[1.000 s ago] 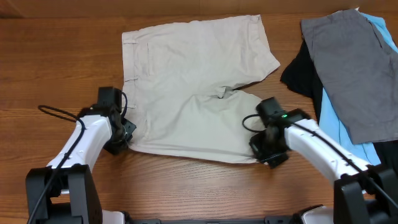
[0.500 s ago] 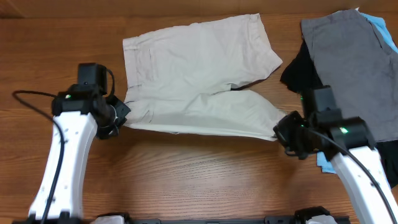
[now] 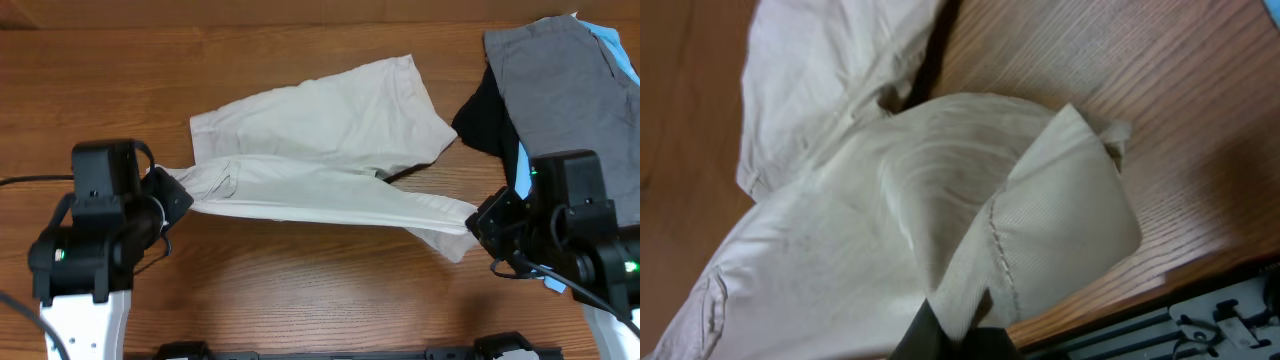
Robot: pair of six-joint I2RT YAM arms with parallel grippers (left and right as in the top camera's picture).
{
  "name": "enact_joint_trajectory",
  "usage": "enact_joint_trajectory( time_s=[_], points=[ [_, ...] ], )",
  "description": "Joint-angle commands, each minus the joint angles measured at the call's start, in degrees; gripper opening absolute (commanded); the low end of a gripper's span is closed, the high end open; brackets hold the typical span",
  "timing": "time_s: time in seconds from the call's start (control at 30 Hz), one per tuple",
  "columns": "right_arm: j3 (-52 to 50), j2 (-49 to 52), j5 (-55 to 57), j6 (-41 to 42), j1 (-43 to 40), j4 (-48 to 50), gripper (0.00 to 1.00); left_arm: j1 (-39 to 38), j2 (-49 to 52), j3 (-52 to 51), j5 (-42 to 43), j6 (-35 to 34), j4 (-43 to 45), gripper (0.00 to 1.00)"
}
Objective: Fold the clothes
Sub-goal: 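Lift the leg hems and fold them up onto the waistband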
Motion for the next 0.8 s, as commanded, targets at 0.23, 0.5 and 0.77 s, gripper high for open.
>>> enact_joint_trajectory(
  time_s=[0.23,0.5,0.77],
  points=[
    [3.5,6.4,14.5,-14.9,-2.6,7.1,0.04,2.3,4.0,1.6,-17.5,0.3,-0.5,0.04],
    [3.5,23.1,14.5,-19.9,-2.6,22.1,0.04,2.3,16.3,1.6,-17.9,-3.5,3.5,0.04],
    [3.5,33.5,14.4,-23.0,-2.6,41.6,0.04,2.3,30.9,1.6,-17.8,-3.7,17.7,0.05]
  ],
)
